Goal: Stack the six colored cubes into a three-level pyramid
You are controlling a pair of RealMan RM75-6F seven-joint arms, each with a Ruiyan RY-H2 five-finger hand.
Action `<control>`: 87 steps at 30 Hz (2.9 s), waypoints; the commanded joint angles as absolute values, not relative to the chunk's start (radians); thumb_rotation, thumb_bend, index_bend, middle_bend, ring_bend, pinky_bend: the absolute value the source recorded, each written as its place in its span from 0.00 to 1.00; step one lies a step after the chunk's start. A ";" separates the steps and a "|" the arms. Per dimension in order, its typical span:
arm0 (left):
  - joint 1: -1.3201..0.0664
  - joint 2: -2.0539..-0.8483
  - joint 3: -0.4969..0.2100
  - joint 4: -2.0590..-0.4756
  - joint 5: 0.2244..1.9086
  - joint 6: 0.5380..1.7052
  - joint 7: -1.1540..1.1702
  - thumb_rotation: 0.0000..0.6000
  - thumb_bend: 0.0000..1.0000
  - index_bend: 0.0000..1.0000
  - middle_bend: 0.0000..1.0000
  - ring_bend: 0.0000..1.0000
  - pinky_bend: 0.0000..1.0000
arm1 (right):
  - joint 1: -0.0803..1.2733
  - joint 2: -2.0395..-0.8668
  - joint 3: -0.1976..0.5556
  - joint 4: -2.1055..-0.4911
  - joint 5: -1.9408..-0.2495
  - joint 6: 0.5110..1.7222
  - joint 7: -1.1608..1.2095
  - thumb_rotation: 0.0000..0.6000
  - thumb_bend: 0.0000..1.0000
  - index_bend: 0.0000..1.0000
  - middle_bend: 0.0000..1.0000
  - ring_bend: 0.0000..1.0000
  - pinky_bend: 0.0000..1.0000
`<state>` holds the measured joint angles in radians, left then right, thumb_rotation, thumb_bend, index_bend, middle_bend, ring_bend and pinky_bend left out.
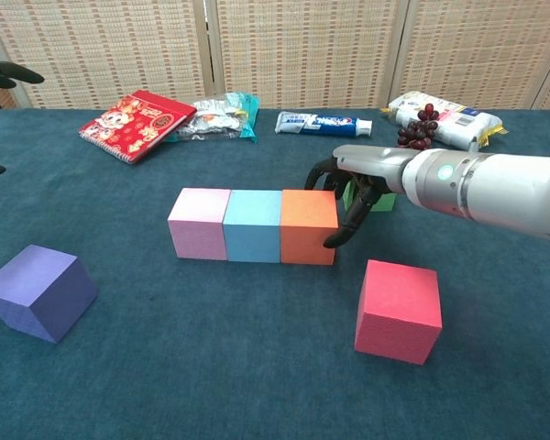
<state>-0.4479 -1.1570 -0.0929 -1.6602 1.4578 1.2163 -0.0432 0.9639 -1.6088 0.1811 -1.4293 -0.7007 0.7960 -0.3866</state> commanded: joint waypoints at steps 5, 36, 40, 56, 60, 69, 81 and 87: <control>-0.447 -1.157 -0.093 -1.666 1.462 1.219 -0.039 1.00 0.33 0.07 0.00 0.00 0.15 | 0.961 -1.587 0.171 -1.467 -0.703 0.801 -0.393 1.00 0.16 0.05 0.30 0.19 0.30; -0.453 -1.158 -0.103 -1.663 1.430 1.193 -0.020 1.00 0.33 0.07 0.00 0.00 0.15 | 0.940 -1.551 0.132 -1.382 -0.924 0.896 -0.487 1.00 0.16 0.00 0.00 0.00 0.00; -0.453 -1.157 -0.101 -1.660 1.424 1.185 -0.023 1.00 0.33 0.07 0.00 0.00 0.15 | 0.948 -1.603 0.144 -1.323 -0.953 0.887 -0.463 1.00 0.16 0.00 0.00 0.00 0.00; -0.447 -1.150 -0.092 -1.647 1.425 1.177 -0.026 1.00 0.33 0.07 0.00 0.00 0.15 | 0.948 -1.652 0.175 -1.293 -0.978 0.876 -0.442 1.00 0.16 0.00 0.00 0.00 0.00; -0.448 -1.136 -0.082 -1.643 1.438 1.168 -0.026 1.00 0.33 0.07 0.00 0.00 0.15 | 0.926 -1.594 0.161 -1.361 -0.984 0.891 -0.465 1.00 0.16 0.00 0.00 0.00 0.00; -0.433 -1.076 0.004 -1.603 1.563 1.157 -0.089 1.00 0.33 0.10 0.04 0.01 0.15 | 0.797 -1.269 0.166 -1.690 -1.068 1.026 -0.393 1.00 0.16 0.00 0.00 0.00 0.00; -0.439 -1.068 0.099 -1.642 1.633 1.057 0.030 1.00 0.33 0.10 0.03 0.01 0.15 | 0.581 -0.984 0.093 -1.834 -1.236 1.170 -0.204 1.00 0.16 0.00 0.00 0.00 0.00; -0.438 -1.113 0.096 -1.621 1.628 1.052 0.079 1.00 0.33 0.08 0.01 0.00 0.14 | 0.514 -0.977 0.062 -1.806 -1.306 1.209 -0.135 1.00 0.16 0.00 0.00 0.00 0.00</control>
<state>-0.4369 -1.1038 0.0974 -1.6301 1.6286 1.0553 0.0725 0.5228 -0.9788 0.0692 -1.8122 -1.2966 1.2036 -0.1439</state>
